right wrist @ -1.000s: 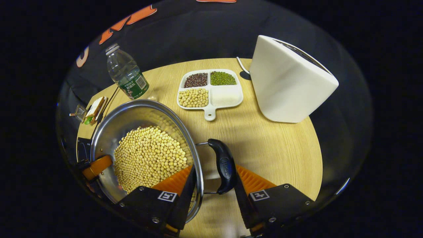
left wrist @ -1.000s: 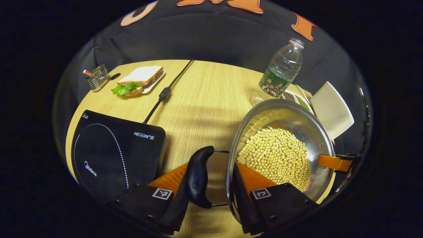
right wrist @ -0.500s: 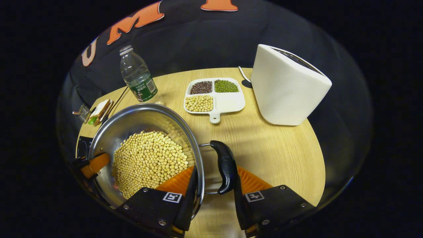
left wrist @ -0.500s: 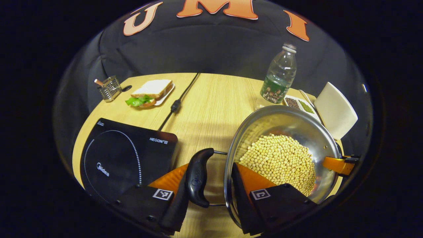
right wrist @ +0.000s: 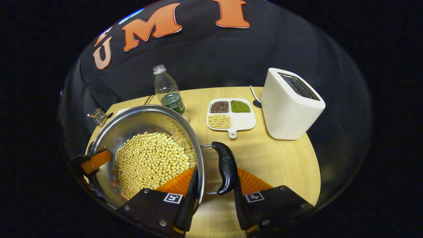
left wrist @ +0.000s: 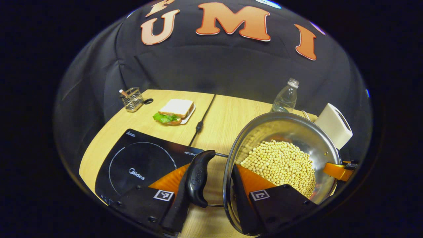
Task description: First push the handle of the pot to place it horizontally, then grasp the pot with both hands and set it on the induction cooktop.
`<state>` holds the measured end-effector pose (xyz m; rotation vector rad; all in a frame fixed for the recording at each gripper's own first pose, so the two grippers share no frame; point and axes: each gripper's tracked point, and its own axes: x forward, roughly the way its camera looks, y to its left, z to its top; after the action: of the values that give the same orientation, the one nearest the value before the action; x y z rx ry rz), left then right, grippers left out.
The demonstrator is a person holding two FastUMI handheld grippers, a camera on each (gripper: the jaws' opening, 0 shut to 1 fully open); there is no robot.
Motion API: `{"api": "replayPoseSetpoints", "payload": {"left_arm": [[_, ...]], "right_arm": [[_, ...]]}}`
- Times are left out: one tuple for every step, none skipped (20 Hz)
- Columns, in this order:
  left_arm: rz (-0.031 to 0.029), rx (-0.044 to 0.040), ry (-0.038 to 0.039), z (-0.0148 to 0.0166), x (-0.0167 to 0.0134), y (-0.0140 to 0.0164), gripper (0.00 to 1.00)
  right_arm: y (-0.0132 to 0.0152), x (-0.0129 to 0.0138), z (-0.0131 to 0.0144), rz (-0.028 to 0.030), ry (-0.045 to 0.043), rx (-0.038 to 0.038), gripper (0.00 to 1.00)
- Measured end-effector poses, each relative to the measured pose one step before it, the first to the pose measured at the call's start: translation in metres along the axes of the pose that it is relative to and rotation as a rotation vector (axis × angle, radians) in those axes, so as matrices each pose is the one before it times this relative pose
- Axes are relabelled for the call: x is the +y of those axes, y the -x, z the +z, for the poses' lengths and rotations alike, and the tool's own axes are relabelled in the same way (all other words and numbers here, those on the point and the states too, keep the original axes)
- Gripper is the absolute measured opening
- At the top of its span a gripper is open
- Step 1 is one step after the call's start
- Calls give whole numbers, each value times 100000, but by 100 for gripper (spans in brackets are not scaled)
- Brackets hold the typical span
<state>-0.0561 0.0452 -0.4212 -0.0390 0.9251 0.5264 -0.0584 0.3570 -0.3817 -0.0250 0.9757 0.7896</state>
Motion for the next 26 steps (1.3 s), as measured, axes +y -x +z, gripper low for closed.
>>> {"api": "replayPoseSetpoints", "payload": {"left_arm": [[1220, -178, 1636, 132, 910, 781, 69], [1426, -884, 1550, 464, 895, 949, 70], [1407, -250, 939, 403, 1122, 964, 70], [1943, -1161, 1186, 605, 1129, 988, 70], [1794, -904, 1392, 487, 1179, 765, 70], [1754, -1195, 1125, 527, 1188, 665, 70], [1399, -404, 423, 400, 1227, 768, 70], [1066, -400, 476, 404, 1186, 656, 70], [741, -303, 340, 367, 1199, 353, 70], [270, -679, 67, 523, 1197, 11, 70], [35, -280, -295, 345, 795, 263, 69], [-463, -251, -239, 501, 471, 349, 70], [-547, 233, 57, 392, 370, 510, 70], [-674, -190, -361, 458, 518, 256, 68], [-585, 539, -745, 16, 50, -181, 70], [-633, -39, -434, 255, 120, -176, 70], [-656, 446, 14, -90, -636, -432, 68], [-463, 256, 121, 67, -93, -95, 69], [-361, 225, -11, -629, -472, -257, 70], [-383, 87, -487, -124, -228, -238, 70], [-287, 545, -547, -256, -248, -285, 71], [-318, 411, -847, -188, -298, -186, 70], [-115, 326, -468, 1, -273, -233, 70], [-244, 172, -769, 124, -181, -138, 70], [-211, 439, -338, 87, -170, -1, 71], [-336, 692, -438, 52, -119, -134, 70]], "right_arm": [[499, 844, 498, 1260, 1277, -895, 54], [584, 821, 514, 1433, 1219, -1145, 54], [596, 1124, 532, 1607, 1351, -1080, 54], [357, 1073, 560, 1728, 183, -1062, 54], [229, 1058, 575, 1771, 811, -1124, 52], [247, 1391, 109, 1795, 1042, -166, 51], [334, 1301, 307, 1551, 927, -666, 51], [201, 1319, 329, 1257, 783, -477, 46], [-478, 562, -149, 971, 751, -712, 51], [115, 1169, 233, 551, 585, -709, 51], [692, 1685, 501, 0, 592, -93, 51], [151, 1390, 186, -374, 377, -428, 51], [-11, 1112, 152, -682, 61, -255, 51], [-119, 1272, 172, -622, -304, -376, 51], [-236, 1178, -58, -802, -437, 353, 51], [-90, 1359, -9, -604, -235, 390, 51], [-216, 1264, -58, -566, -104, 331, 51], [-159, 1235, 58, -517, -22, 295, 51], [-173, 1224, -8, -547, -365, 370, 51], [-182, 1277, 43, -466, -393, 387, 46], [-248, 896, -116, -504, -390, 422, 51], [-224, 1006, -127, -584, -454, 424, 51], [-337, 905, -234, -566, -637, 562, 51], [-318, 983, -263, -433, -623, 553, 51], [-288, 633, -436, -534, -750, 607, 51], [-297, 779, -384, -669, -610, 364, 51]]}}
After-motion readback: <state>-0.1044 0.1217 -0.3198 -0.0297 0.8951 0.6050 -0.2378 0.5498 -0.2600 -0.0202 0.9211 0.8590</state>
